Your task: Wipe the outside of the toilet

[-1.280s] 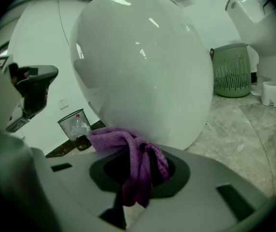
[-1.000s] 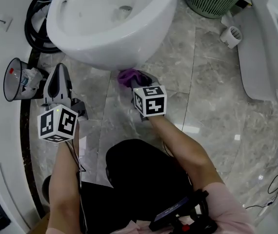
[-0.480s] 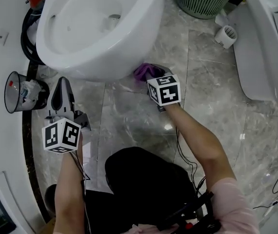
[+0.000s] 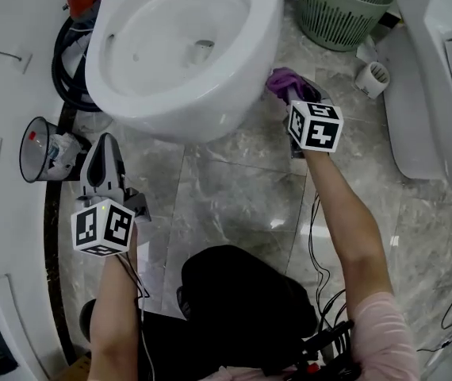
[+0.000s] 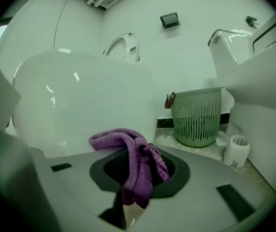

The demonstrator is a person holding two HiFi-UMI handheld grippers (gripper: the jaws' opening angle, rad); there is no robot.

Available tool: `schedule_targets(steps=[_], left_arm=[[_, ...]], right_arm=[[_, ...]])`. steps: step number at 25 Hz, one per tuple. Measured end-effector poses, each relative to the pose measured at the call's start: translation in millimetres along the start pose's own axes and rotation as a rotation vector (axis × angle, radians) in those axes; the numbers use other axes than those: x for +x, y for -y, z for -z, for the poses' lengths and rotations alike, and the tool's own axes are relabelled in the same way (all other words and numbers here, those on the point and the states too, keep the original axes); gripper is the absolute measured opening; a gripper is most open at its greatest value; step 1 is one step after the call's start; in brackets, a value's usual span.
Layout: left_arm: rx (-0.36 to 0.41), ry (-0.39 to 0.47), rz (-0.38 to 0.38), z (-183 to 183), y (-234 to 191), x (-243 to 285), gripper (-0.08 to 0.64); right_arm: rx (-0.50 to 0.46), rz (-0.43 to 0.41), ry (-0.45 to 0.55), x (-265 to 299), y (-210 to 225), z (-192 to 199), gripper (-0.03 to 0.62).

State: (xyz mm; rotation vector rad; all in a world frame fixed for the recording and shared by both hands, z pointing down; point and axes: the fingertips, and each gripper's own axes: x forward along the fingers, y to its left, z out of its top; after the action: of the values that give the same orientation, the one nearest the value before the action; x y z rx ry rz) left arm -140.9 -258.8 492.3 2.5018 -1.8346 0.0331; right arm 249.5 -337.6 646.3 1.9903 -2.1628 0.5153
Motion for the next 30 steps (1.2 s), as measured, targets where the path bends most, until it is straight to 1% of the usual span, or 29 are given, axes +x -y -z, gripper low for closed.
schedule_targets(steps=[3, 7, 10, 14, 18, 22, 26, 30], left_arm=[[0.022, 0.016, -0.002, -28, -5, -2, 0.009], [0.085, 0.03, -0.004, -68, -6, -7, 0.009], [0.126, 0.063, -0.005, -102, -6, -10, 0.009], [0.137, 0.119, -0.002, -138, -5, -7, 0.009], [0.122, 0.141, 0.025, -154, 1, 0, 0.009], [0.105, 0.173, 0.047, -157, 8, -8, 0.009], [0.12, 0.181, 0.033, -148, -1, -16, 0.009], [0.098, 0.186, 0.031, -146, -8, -17, 0.009]], right_arm=[[-0.008, 0.024, 0.099, -25, 6, -55, 0.092], [-0.041, 0.021, 0.197, -67, -12, -115, 0.097], [-0.067, 0.028, 0.28, -100, -32, -153, 0.099], [-0.135, 0.025, 0.362, -140, -67, -188, 0.098], [-0.175, -0.001, 0.384, -161, -105, -200, 0.1], [-0.199, -0.037, 0.388, -174, -140, -201, 0.097], [-0.234, -0.047, 0.386, -176, -164, -199, 0.094], [-0.241, -0.049, 0.384, -175, -179, -187, 0.092]])
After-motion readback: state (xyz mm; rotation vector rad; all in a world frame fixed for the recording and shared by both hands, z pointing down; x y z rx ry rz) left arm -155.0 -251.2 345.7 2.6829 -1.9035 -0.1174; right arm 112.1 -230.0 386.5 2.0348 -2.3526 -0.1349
